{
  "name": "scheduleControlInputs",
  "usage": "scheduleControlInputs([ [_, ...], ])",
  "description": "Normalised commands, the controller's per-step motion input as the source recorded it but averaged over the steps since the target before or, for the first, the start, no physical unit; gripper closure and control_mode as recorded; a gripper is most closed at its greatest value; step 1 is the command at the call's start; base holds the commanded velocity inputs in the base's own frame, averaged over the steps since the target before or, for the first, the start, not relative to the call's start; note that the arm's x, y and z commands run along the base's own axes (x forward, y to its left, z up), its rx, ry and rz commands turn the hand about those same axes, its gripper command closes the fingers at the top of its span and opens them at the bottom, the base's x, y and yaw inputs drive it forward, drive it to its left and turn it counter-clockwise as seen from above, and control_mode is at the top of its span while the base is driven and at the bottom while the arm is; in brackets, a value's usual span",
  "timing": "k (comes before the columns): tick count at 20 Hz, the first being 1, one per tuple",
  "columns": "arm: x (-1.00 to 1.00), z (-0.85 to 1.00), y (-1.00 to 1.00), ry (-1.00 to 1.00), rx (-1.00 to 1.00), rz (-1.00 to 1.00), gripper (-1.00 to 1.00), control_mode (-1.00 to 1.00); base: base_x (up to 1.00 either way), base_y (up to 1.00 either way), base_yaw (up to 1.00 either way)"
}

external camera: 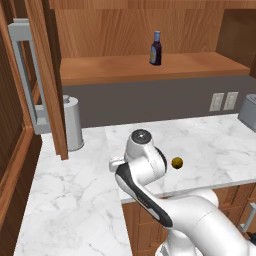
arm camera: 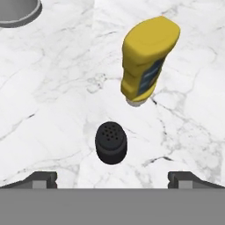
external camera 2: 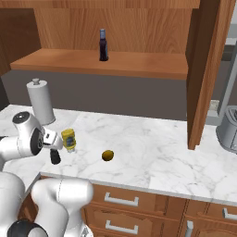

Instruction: There are various items on the counter. Only move the condiments/shakers into the cabinet.

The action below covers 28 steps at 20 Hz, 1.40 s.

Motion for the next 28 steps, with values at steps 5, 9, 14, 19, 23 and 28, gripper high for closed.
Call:
scheduleControlInputs([
  [5, 0.0, -0.25, 0.0, 0.0, 0.0, 0.0, -1.0, -1.0, 0.0, 0.0, 0.0],
  [9, 0.09, -0.22, 0.0, 0.0, 0.0, 0.0, -1.0, -1.0, 0.0, 0.0, 0.0],
  [14, 0.21, -0.22, 0.0, 0.0, 0.0, 0.0, -1.0, -1.0, 0.0, 0.0, 0.0],
  [19, 0.19, -0.16, 0.0, 0.0, 0.02, 0.0, -1.0, -1.0, 0.0, 0.0, 0.0],
  [23, 0.16, -0.12, 0.0, 0.0, 0.02, 0.0, -1.0, -1.0, 0.0, 0.0, 0.0],
  [28, 0.17, -0.14, 0.0, 0.0, 0.0, 0.0, -1.0, -1.0, 0.0, 0.0, 0.0],
])
